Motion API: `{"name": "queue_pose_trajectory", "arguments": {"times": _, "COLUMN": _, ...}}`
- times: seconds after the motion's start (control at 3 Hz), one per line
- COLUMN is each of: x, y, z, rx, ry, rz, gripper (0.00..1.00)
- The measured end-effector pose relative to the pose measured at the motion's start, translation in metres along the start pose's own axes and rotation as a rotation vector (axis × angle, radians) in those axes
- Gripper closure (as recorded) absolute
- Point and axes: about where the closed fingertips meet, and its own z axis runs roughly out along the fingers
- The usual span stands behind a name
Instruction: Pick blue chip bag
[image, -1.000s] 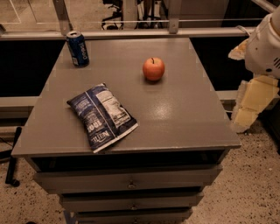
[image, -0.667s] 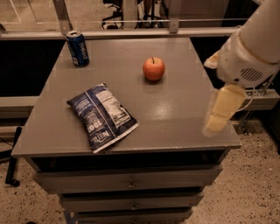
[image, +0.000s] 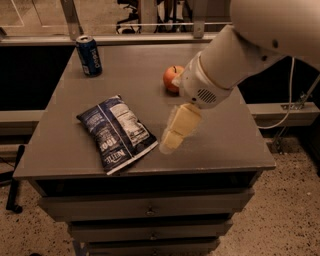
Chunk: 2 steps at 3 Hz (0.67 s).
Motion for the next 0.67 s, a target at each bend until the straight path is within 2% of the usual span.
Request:
{"name": "queue_pose_trajectory", "arguments": {"times": 0.33, "x": -0.033, "y": 0.001, "z": 0.038, "rx": -0.036, "ry": -0.119, "rz": 0.033, "gripper": 0.0}}
{"name": "queue_pose_trajectory", "arguments": {"times": 0.67, "x": -0.047, "y": 0.003, "z": 0.068, "rx": -0.052, "ry": -0.199, "rz": 0.058, "gripper": 0.0}}
